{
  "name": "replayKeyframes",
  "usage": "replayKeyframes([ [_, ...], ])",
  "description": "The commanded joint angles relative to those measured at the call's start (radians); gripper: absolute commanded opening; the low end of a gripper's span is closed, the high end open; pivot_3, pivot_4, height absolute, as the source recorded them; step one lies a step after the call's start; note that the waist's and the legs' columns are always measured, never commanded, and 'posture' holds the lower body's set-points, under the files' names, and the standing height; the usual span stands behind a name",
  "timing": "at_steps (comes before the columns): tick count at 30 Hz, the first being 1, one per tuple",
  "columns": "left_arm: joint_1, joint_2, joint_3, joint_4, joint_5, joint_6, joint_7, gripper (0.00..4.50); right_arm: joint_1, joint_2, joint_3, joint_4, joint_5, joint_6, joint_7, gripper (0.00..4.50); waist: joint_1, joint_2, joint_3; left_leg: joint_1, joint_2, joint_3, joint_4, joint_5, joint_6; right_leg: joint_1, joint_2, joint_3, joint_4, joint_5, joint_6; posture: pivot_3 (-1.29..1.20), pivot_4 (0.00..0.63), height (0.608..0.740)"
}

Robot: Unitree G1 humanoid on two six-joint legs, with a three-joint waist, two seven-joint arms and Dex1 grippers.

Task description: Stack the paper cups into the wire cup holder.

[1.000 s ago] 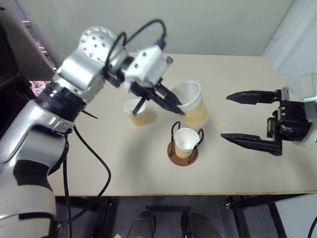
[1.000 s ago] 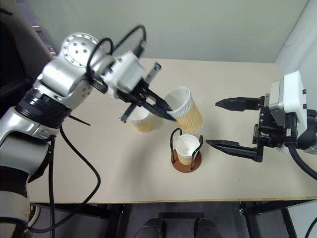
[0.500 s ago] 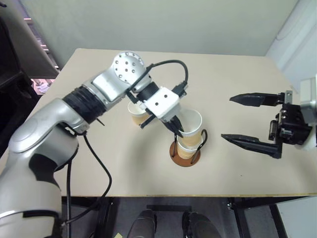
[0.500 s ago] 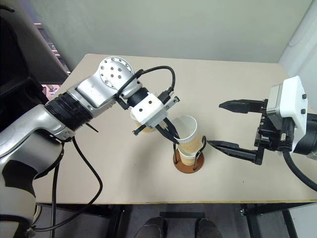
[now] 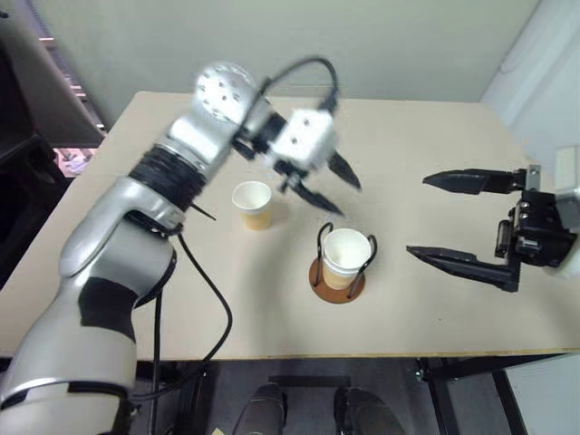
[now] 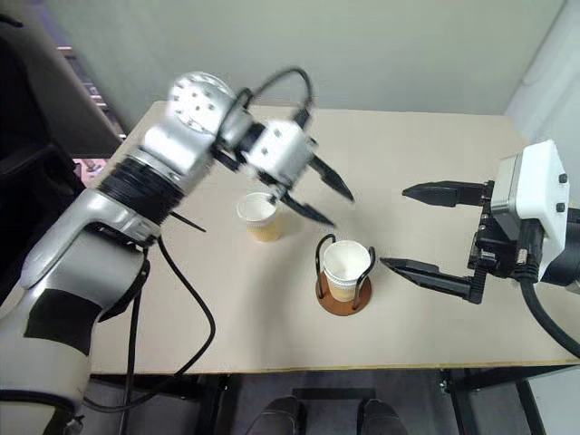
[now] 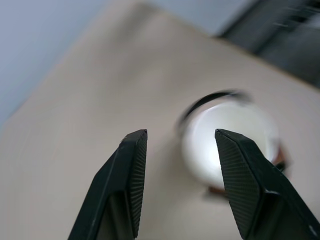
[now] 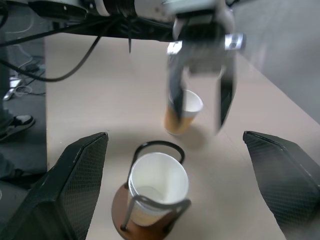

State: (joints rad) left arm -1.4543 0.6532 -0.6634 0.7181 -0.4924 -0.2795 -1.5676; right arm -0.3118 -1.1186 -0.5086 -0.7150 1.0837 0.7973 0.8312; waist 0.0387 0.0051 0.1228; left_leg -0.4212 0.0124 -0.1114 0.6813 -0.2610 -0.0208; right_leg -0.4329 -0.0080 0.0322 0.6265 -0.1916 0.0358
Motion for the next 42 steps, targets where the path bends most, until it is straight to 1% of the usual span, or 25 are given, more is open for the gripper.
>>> replayKeyframes([
  [1, 0.099, 0.14, 0.098, 0.037, 0.127, 0.022, -0.025, 2.36, -0.013, -0.015, 0.011, 0.018, 0.001, -0.028, 0.035, 4.5, -0.013, 0.004, -0.002, 0.002, 0.001, 0.003, -0.001, 0.0, -0.001, 0.0, 0.001, 0.001, 0.0, -0.001, 0.001, 0.0, 0.15, 0.74],
  [3, 0.15, 0.188, 0.113, 0.047, 0.238, 0.0, 0.039, 2.36, -0.021, -0.014, 0.051, 0.034, -0.027, -0.042, 0.053, 4.5, -0.02, 0.006, -0.003, 0.003, 0.0, 0.005, -0.001, 0.0, -0.001, 0.0, 0.002, 0.003, 0.0, -0.002, 0.003, 0.0, 0.15, 0.74],
  [6, 0.192, 0.207, 0.135, 0.08, 0.359, -0.018, 0.097, 2.36, -0.052, -0.014, 0.133, 0.063, -0.094, -0.065, 0.06, 4.5, -0.009, 0.006, -0.002, 0.002, 0.0, 0.004, 0.001, 0.0, -0.001, -0.001, 0.002, 0.005, 0.0, -0.002, 0.003, 0.0, 0.15, 0.74],
  [9, 0.2, 0.177, 0.151, 0.156, 0.45, -0.031, 0.148, 2.36, -0.095, -0.018, 0.265, 0.109, -0.236, -0.075, 0.018, 4.5, 0.011, 0.005, -0.002, 0.0, -0.002, 0.002, 0.004, -0.001, 0.002, -0.001, -0.002, 0.005, 0.0, -0.002, 0.003, 0.0, 0.15, 0.74],
  [11, 0.203, 0.154, 0.155, 0.201, 0.502, -0.053, 0.169, 2.36, -0.112, -0.015, 0.315, 0.135, -0.302, -0.087, 0.014, 4.5, 0.013, 0.004, -0.002, 0.0, -0.003, 0.003, 0.004, -0.003, 0.005, -0.001, -0.004, 0.005, 0.0, -0.001, 0.003, 0.0, 0.15, 0.74],
  [12, 0.204, 0.138, 0.164, 0.222, 0.517, -0.058, 0.173, 2.36, -0.114, -0.012, 0.33, 0.143, -0.327, -0.093, 0.016, 4.5, 0.014, 0.005, -0.002, 0.001, -0.004, 0.004, 0.004, -0.005, 0.01, -0.001, -0.006, 0.004, 0.001, -0.001, 0.003, 0.0, 0.15, 0.74],
  [14, 0.202, 0.111, 0.182, 0.253, 0.543, -0.064, 0.177, 2.36, -0.113, -0.006, 0.34, 0.146, -0.35, -0.099, 0.024, 4.5, 0.013, 0.005, -0.002, 0.0, -0.006, 0.005, 0.004, -0.006, 0.013, -0.002, -0.009, 0.004, 0.001, -0.001, 0.003, 0.0, 0.15, 0.74],
  [16, 0.204, 0.086, 0.189, 0.276, 0.562, -0.074, 0.161, 2.36, -0.11, 0.0, 0.326, 0.135, -0.345, -0.094, 0.032, 4.5, 0.011, 0.005, -0.002, 0.0, -0.006, 0.006, 0.003, -0.005, 0.011, -0.003, -0.01, 0.004, 0.001, -0.001, 0.004, 0.0, 0.15, 0.74],
  [17, 0.205, 0.073, 0.192, 0.286, 0.569, -0.076, 0.157, 2.36, -0.109, 0.002, 0.318, 0.13, -0.342, -0.091, 0.034, 4.5, 0.01, 0.005, -0.002, 0.0, -0.007, 0.007, 0.002, -0.002, 0.007, -0.003, -0.01, 0.004, 0.0, -0.002, 0.004, 0.0, 0.15, 0.74],
  [21, 0.207, 0.031, 0.209, 0.336, 0.609, -0.09, 0.183, 2.36, -0.094, -0.001, 0.295, 0.116, -0.34, -0.081, 0.031, 4.5, 0.008, 0.005, -0.002, -0.001, -0.007, 0.008, 0.001, -0.002, 0.007, -0.004, -0.01, 0.005, -0.001, -0.003, 0.005, 0.0, 0.15, 0.74],
  [24, 0.205, 0.027, 0.222, 0.351, 0.628, -0.105, 0.163, 1.81, -0.08, -0.004, 0.272, 0.101, -0.33, -0.07, 0.031, 4.5, 0.007, 0.005, -0.002, -0.001, -0.008, 0.008, 0.001, -0.003, 0.008, -0.004, -0.011, 0.005, -0.001, -0.003, 0.006, 0.0, 0.15, 0.74],
  [29, 0.201, 0.03, 0.236, 0.364, 0.66, -0.124, 0.163, 0.01, -0.069, 0.003, 0.243, 0.084, -0.305, -0.062, 0.035, 4.5, 0.007, 0.005, -0.002, -0.001, -0.009, 0.008, 0.002, -0.003, 0.008, -0.004, -0.011, 0.006, 0.0, -0.004, 0.007, 0.0, 0.15, 0.74],
  [31, 0.197, 0.029, 0.246, 0.367, 0.662, -0.127, 0.157, 0.01, -0.069, 0.013, 0.23, 0.075, -0.278, -0.066, 0.045, 4.5, 0.006, 0.005, -0.002, -0.001, -0.01, 0.008, 0.002, -0.003, 0.008, -0.004, -0.012, 0.006, 0.0, -0.004, 0.007, 0.0, 0.15, 0.74],
  [33, 0.193, 0.026, 0.263, 0.362, 0.651, -0.129, 0.132, 0.01, -0.07, 0.018, 0.217, 0.068, -0.256, -0.066, 0.051, 4.5, 0.006, 0.005, -0.002, -0.001, -0.01, 0.009, 0.002, -0.003, 0.008, -0.004, -0.012, 0.007, 0.0, -0.004, 0.007, 0.0, 0.15, 0.74],
  [36, 0.169, 0.025, 0.321, 0.265, 0.506, -0.084, -0.017, 0.01, -0.076, 0.034, 0.14, 0.051, -0.135, -0.059, 0.079, 4.5, 0.007, 0.005, -0.002, -0.001, -0.01, 0.009, 0.002, -0.003, 0.008, -0.004, -0.012, 0.007, 0.0, -0.004, 0.008, 0.0, 0.15, 0.74],
  [37, 0.162, 0.033, 0.32, 0.215, 0.442, -0.058, -0.041, 0.01, -0.076, 0.035, 0.115, 0.046, -0.1, -0.054, 0.081, 4.5, 0.008, 0.004, -0.002, -0.002, -0.011, 0.008, 0.002, -0.003, 0.008, -0.004, -0.011, 0.007, 0.0, -0.005, 0.009, 0.0, 0.15, 0.74],
  [39, 0.146, 0.072, 0.278, 0.052, 0.253, 0.032, -0.047, 0.01, -0.085, 0.035, 0.07, 0.043, -0.022, -0.039, 0.064, 4.5, 0.011, 0.004, -0.002, -0.004, -0.012, 0.007, 0.003, -0.003, 0.008, -0.005, -0.012, 0.007, 0.0, -0.005, 0.01, 0.0, 0.15, 0.74],
  [42, 0.109, 0.129, 0.219, -0.153, 0.02, 0.133, -0.047, 0.01, -0.092, 0.024, 0.036, 0.039, 0.041, -0.029, 0.044, 4.5, 0.01, 0.004, -0.002, -0.006, -0.012, 0.008, 0.002, -0.003, 0.009, -0.007, -0.012, 0.007, -0.001, -0.005, 0.011, 0.0, 0.15, 0.74],
])
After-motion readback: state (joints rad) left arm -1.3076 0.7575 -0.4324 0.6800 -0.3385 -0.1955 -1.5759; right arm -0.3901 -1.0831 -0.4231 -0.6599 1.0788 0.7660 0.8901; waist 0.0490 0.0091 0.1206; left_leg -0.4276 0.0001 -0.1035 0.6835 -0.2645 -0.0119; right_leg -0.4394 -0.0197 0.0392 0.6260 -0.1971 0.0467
